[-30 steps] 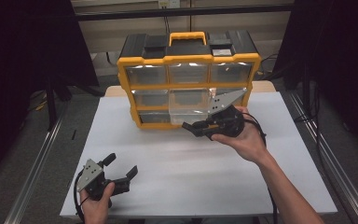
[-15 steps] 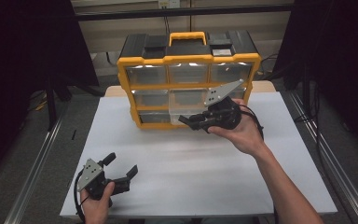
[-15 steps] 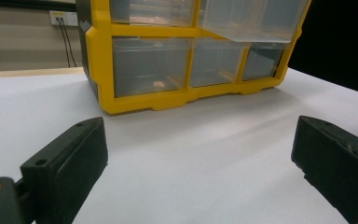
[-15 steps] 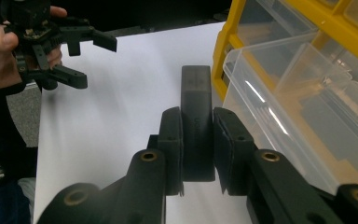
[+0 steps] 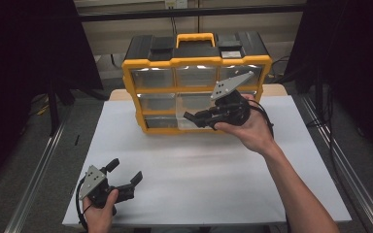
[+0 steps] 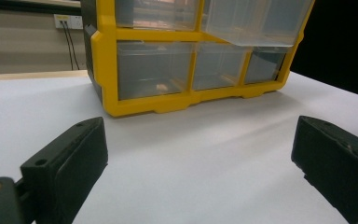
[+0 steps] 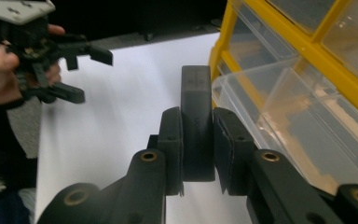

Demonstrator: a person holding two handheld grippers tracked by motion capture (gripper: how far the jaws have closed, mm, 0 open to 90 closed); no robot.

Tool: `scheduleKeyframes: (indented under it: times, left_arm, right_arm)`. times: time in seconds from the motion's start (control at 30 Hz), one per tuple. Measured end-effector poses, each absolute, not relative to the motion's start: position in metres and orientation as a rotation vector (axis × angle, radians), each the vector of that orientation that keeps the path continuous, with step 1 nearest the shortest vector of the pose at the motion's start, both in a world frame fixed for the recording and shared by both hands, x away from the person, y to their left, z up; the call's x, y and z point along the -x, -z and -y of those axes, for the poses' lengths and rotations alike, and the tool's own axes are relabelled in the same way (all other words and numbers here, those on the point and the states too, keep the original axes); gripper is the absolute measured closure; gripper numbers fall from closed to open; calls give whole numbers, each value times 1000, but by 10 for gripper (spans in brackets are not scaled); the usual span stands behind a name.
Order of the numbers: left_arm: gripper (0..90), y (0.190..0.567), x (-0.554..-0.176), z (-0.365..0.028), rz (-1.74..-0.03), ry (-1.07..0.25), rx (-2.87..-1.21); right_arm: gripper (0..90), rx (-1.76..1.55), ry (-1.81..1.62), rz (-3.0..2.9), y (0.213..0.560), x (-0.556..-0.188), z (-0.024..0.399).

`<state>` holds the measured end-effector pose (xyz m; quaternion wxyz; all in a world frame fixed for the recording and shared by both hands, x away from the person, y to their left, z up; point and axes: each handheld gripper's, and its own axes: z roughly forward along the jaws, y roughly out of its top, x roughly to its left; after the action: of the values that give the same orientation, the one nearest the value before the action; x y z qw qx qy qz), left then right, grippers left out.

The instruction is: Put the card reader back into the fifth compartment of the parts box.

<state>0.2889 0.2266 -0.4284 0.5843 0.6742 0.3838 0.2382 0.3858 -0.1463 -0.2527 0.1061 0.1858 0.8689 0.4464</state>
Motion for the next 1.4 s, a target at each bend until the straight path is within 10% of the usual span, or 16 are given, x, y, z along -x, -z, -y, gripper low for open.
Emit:
scheduleKeyframes:
  times: [1.4]
  left_arm:
    - [37, 429, -288, -226, -890, -547, -1581]
  right_arm:
    - [736, -705, -1116, -2591, 221, -446, 148]
